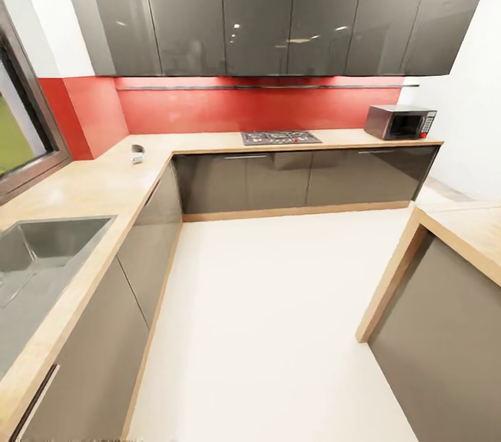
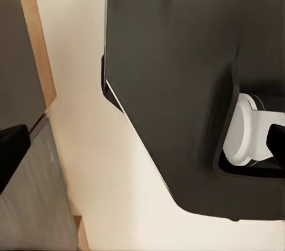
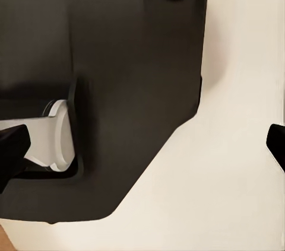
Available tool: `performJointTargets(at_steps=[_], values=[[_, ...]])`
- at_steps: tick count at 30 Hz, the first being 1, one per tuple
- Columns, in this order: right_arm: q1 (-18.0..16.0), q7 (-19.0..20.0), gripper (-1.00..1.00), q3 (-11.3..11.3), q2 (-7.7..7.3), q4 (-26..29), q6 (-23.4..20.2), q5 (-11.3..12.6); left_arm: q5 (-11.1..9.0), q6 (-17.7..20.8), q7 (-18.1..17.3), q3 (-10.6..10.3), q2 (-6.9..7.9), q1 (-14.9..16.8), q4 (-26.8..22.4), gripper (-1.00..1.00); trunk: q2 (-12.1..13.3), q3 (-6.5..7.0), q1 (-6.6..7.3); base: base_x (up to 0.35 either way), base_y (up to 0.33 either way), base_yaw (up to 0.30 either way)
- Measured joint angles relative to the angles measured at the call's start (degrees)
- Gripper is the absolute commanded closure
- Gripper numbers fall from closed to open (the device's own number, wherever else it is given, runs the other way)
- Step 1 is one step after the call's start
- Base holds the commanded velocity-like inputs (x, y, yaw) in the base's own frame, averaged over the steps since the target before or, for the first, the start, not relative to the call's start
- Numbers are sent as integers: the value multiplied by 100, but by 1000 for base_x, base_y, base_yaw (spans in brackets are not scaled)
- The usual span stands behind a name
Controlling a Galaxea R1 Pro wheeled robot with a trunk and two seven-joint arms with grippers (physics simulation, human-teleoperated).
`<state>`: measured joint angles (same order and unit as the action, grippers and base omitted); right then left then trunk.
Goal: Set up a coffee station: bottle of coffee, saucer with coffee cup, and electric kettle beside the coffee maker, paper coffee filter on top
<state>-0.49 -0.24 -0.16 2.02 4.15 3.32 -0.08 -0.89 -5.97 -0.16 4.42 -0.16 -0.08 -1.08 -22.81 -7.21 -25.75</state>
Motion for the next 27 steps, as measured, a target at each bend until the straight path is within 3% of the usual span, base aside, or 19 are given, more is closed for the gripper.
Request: performJointTargets(at_steps=[13,17,21,27], values=[[0,0,-100,7,-14,3,0,0,39,-5,-10,-32,16,9,-6,-100,0,-27,0,0,0,272],[-1,0,-100,31,-182,55,0,5,55,2,-15,-48,151,53,-19,-100,1,-34,0,0,0,272],[-3,-5,-100,36,-328,777,-6,6,46,2,-17,-38,362,221,-273,-100,1,-40,-1,0,0,273],[-2,-1,-100,52,-472,1749,-5,24,29,-2,-44,-19,411,324,-1132,-100,1,-46,0,0,0,270]])
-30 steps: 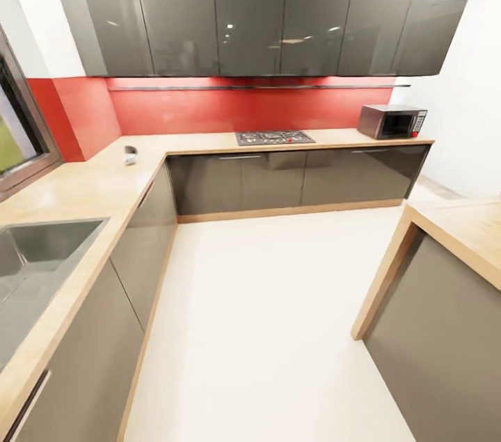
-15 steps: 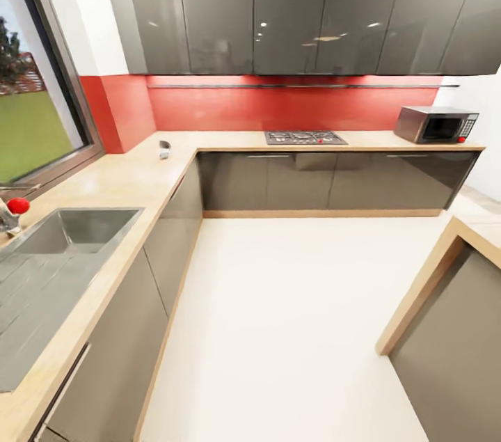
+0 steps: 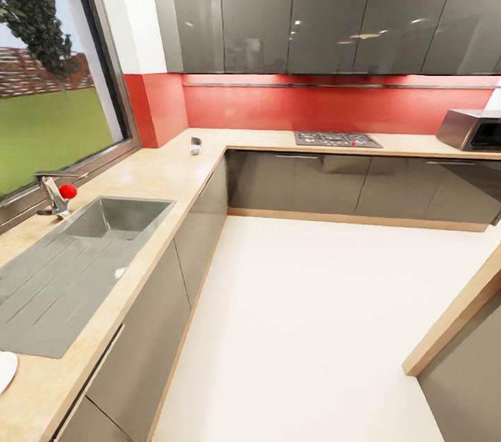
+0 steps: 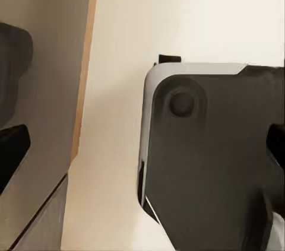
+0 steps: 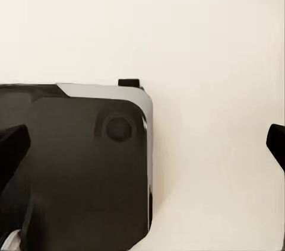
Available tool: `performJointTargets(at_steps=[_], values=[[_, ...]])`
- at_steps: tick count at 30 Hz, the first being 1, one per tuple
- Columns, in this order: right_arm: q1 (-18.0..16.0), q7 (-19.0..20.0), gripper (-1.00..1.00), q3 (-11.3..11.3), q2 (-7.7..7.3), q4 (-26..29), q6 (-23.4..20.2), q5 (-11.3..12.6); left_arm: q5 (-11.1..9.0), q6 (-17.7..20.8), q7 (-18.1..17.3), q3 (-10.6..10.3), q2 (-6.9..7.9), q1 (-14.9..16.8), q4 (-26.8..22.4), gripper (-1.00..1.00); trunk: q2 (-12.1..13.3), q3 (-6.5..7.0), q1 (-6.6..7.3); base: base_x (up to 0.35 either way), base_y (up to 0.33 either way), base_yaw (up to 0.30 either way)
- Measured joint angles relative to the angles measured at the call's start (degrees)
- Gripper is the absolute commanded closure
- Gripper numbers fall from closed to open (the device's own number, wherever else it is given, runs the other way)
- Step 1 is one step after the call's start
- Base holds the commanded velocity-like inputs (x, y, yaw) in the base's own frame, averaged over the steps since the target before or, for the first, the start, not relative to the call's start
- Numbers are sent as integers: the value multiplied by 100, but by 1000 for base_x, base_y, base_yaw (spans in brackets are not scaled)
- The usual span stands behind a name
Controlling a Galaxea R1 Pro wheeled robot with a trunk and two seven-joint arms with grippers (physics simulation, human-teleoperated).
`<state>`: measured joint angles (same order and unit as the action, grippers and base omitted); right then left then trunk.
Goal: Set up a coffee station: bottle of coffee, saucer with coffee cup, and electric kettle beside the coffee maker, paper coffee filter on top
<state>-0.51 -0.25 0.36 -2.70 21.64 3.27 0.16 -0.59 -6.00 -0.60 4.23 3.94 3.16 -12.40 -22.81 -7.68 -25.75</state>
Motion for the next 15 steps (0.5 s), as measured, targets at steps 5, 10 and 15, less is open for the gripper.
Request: performJointTargets(at_steps=[5,10,15], values=[[1,1,-100,4,-14,657,101,5,-20,-126,-27,1,-65,12,-667,-100,0,-1,0,3,0,99],[1,1,-100,5,-25,1152,488,7,-23,-557,-31,-10,-192,14,-1010,-100,-1,-1,2,130,-62,15],[2,6,-100,3,-20,1449,646,3,0,-658,-35,-16,-212,32,-1002,-100,-1,-1,2,226,-157,2]])
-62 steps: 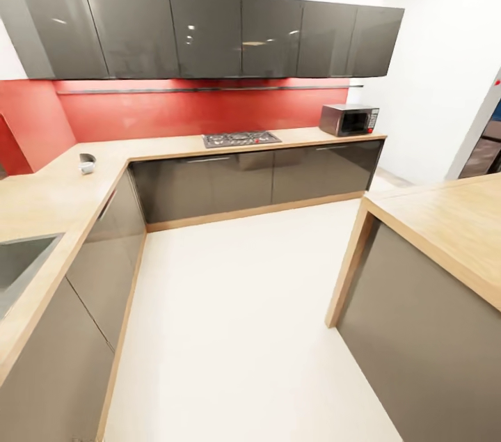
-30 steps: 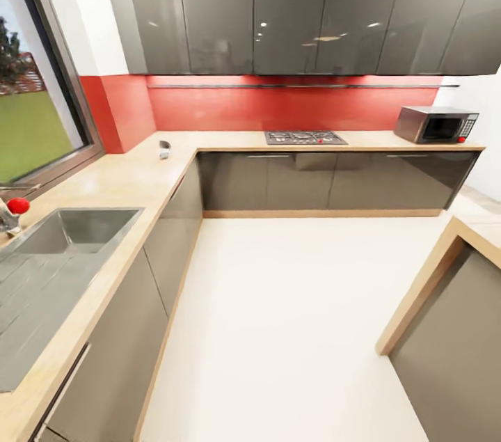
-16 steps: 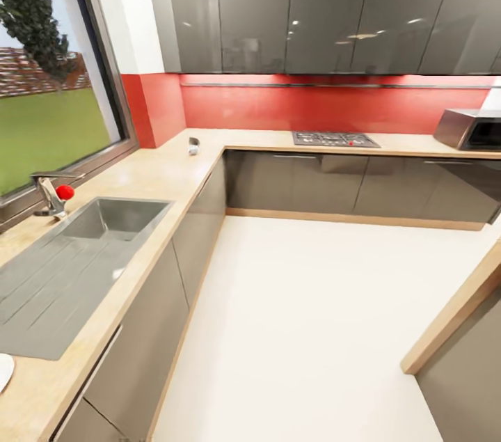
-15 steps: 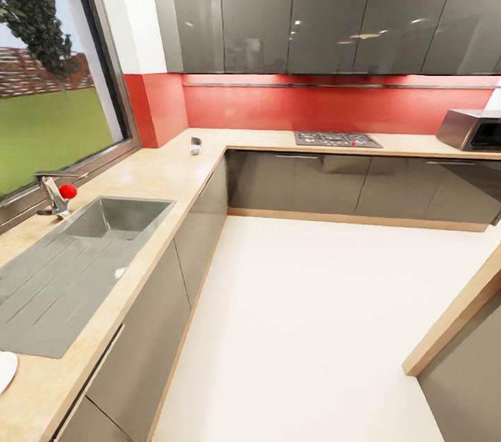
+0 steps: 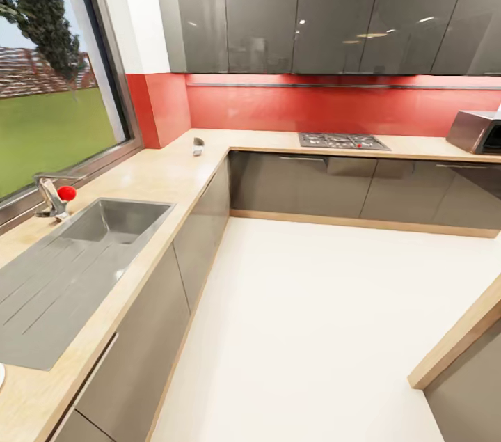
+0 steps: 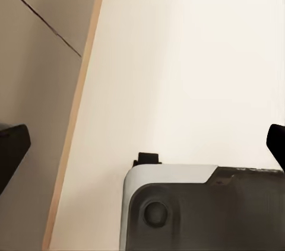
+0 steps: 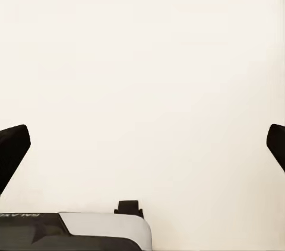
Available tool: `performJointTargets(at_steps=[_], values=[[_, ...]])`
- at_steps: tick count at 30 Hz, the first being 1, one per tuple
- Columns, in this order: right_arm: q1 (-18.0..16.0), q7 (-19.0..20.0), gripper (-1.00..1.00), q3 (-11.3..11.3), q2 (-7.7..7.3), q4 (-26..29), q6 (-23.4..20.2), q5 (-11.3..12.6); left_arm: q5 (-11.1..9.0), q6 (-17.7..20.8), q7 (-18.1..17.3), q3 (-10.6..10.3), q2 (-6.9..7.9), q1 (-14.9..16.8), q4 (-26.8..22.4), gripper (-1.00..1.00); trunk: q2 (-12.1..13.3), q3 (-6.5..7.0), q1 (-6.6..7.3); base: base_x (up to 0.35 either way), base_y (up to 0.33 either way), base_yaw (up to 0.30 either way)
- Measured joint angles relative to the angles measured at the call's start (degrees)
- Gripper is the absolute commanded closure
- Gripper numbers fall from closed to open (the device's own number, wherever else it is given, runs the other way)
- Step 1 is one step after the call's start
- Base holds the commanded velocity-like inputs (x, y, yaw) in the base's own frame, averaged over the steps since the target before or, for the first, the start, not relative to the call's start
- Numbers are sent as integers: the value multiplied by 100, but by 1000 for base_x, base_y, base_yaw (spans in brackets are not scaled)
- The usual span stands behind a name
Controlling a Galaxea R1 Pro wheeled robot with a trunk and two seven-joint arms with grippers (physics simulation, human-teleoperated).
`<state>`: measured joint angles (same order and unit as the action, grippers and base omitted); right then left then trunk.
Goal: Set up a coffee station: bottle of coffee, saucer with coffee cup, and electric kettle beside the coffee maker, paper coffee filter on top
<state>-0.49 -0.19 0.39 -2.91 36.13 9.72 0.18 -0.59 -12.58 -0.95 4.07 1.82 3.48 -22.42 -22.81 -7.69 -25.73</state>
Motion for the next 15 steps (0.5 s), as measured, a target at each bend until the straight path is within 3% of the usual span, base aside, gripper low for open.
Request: performJointTargets(at_steps=[8,15], values=[[0,3,-100,-2,-11,30,27,-8,-2,-17,1,-2,46,0,28,-100,0,-1,1,254,-185,0],[0,3,-100,-13,-8,21,30,-15,-17,-20,-1,-1,63,0,39,-100,-1,-1,1,316,-106,0]])
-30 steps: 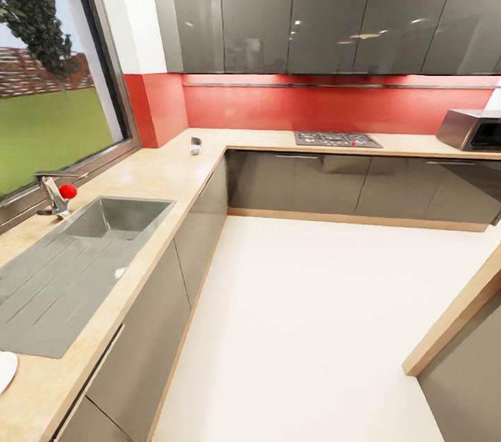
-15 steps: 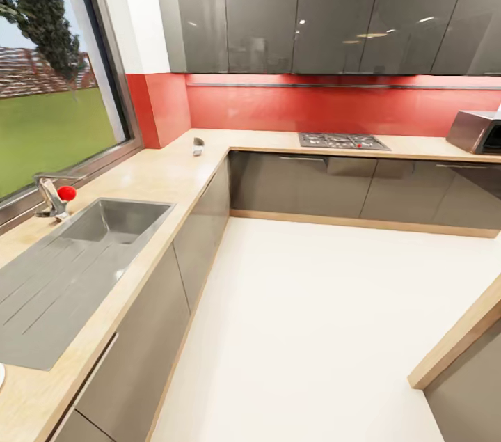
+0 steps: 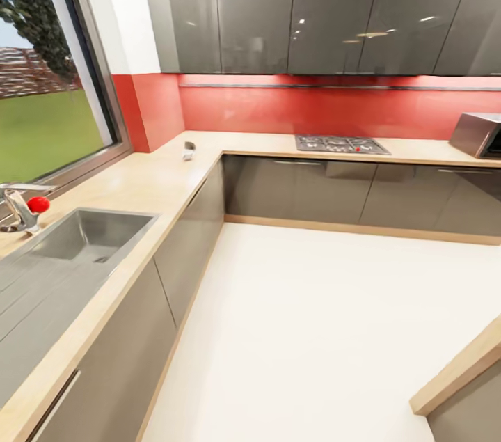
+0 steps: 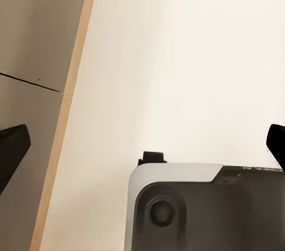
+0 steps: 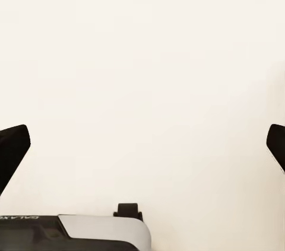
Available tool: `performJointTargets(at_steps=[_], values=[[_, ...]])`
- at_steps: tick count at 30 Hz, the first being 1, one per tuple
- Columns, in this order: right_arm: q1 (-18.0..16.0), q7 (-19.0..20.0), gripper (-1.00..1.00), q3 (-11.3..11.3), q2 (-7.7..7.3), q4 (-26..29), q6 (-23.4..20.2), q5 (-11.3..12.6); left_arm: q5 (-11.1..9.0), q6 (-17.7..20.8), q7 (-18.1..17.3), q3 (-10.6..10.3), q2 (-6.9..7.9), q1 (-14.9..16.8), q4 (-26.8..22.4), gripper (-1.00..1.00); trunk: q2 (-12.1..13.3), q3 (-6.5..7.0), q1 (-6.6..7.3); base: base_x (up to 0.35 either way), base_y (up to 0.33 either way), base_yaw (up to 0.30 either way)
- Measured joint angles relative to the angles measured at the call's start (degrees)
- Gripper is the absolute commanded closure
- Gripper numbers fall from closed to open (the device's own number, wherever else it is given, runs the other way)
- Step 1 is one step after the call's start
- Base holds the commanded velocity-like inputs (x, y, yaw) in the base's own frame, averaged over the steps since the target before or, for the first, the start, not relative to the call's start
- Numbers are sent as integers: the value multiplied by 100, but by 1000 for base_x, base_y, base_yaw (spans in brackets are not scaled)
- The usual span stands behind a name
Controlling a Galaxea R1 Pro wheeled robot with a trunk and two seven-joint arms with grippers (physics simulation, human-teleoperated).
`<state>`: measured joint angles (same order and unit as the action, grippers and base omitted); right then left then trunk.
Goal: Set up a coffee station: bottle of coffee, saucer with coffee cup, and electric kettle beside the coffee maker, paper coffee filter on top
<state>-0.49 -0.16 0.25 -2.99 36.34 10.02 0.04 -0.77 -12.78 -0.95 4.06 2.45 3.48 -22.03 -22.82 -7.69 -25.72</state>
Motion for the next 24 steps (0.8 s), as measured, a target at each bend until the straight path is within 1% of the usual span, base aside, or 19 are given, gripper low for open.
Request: performJointTargets(at_steps=[8,11,15,24], values=[[0,3,-100,-1,12,-13,1,11,22,-5,0,-13,10,-20,2,-100,0,0,0,330,-25,2],[-1,1,-100,-1,17,-18,1,12,33,-5,0,-24,5,-32,2,-100,0,0,0,328,-80,129],[-1,-3,-100,0,18,-54,1,12,42,-5,0,-29,5,-36,2,-100,0,0,0,299,-141,197],[0,-8,-100,14,18,-219,0,12,44,-14,0,-37,3,-36,27,-100,0,0,0,282,-169,12]])
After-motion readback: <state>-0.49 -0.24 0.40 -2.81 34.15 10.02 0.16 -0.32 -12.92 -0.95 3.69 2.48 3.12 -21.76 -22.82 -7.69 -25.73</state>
